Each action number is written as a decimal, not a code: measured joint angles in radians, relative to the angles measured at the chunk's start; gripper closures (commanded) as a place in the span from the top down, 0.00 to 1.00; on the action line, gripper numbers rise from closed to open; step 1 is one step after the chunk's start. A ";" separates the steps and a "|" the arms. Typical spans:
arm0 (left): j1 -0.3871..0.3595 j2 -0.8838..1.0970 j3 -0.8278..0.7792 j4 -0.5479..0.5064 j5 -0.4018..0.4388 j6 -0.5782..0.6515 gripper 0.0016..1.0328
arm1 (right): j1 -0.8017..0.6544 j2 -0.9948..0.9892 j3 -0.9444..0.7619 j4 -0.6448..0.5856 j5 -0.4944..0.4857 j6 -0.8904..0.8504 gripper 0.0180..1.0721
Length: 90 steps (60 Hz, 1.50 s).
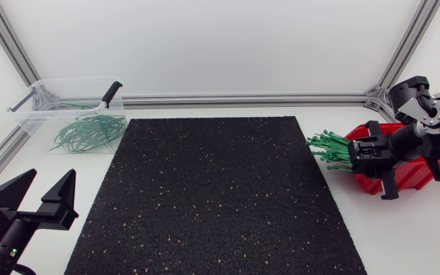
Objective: Take a green cable tie from the red box, thread the tail through the head to close it, then place it in the transparent bin on the left.
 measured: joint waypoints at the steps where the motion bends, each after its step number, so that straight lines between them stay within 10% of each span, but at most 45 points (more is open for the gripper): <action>1: 0.000 0.000 0.000 0.000 0.000 0.000 0.97 | 0.000 0.000 0.000 0.000 0.000 0.000 0.11; 47: 0.000 0.000 0.000 0.000 0.000 0.000 0.97 | 0.000 -0.105 0.245 -0.212 -0.140 0.023 0.10; 90: -0.001 0.000 0.000 0.000 0.000 0.000 0.97 | 0.386 -0.219 0.663 -0.458 -0.267 0.644 0.06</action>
